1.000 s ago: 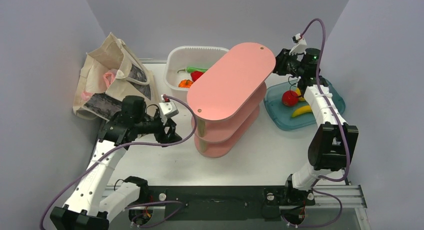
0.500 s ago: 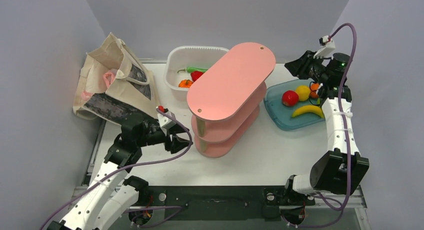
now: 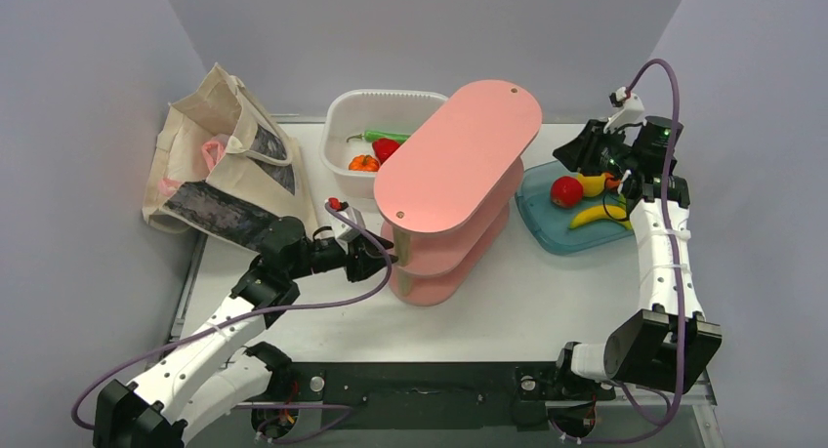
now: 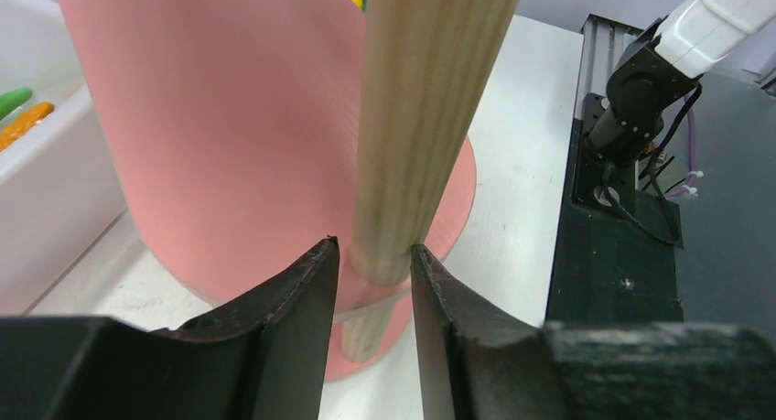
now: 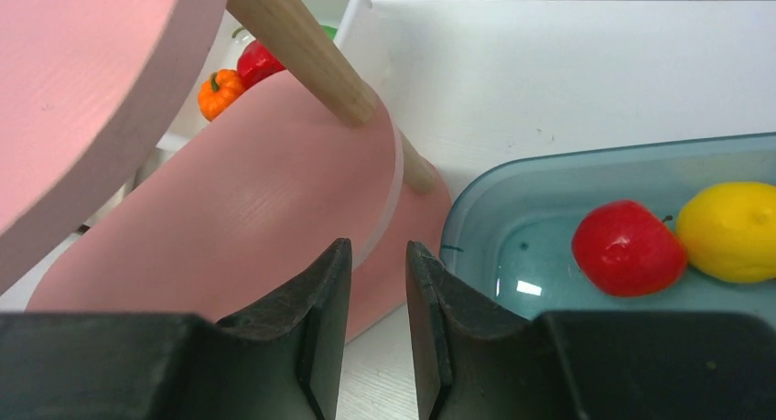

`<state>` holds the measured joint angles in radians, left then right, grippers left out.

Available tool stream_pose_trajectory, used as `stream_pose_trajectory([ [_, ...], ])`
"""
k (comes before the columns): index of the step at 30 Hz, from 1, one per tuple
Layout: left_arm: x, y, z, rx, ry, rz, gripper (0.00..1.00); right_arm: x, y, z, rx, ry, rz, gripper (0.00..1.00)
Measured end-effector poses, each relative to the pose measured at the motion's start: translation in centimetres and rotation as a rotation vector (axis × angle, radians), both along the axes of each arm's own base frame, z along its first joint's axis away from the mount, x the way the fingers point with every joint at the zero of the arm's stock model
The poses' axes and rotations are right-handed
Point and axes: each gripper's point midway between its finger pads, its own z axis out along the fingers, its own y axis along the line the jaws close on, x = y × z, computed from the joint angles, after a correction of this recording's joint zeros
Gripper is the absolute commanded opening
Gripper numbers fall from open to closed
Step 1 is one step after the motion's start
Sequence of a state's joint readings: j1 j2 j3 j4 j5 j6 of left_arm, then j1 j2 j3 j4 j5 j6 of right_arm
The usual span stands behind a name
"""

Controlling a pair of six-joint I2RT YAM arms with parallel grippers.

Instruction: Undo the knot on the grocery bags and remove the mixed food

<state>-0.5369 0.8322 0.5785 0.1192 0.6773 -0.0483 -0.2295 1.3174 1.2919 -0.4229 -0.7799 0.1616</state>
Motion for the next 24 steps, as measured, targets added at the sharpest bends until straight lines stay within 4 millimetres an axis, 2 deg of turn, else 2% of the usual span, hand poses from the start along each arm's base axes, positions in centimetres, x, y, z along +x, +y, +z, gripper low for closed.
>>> stream_pose_trajectory([
  [4, 0.1, -1.2, 0.0, -0.017, 0.004, -0.019, 0.24, -0.3, -0.6, -0.6, -0.022, 0.018, -0.011, 0.26],
  [12, 1.5, -3.0, 0.0, -0.053, 0.034, -0.016, 0.23, -0.9, -2.3, -1.0, -0.053, 0.031, -0.047, 0.26],
  [24, 6.8, -6.2, 0.1, -0.101, 0.162, 0.111, 0.23, -1.4, -3.4, -1.2, -0.074, 0.038, -0.067, 0.26],
])
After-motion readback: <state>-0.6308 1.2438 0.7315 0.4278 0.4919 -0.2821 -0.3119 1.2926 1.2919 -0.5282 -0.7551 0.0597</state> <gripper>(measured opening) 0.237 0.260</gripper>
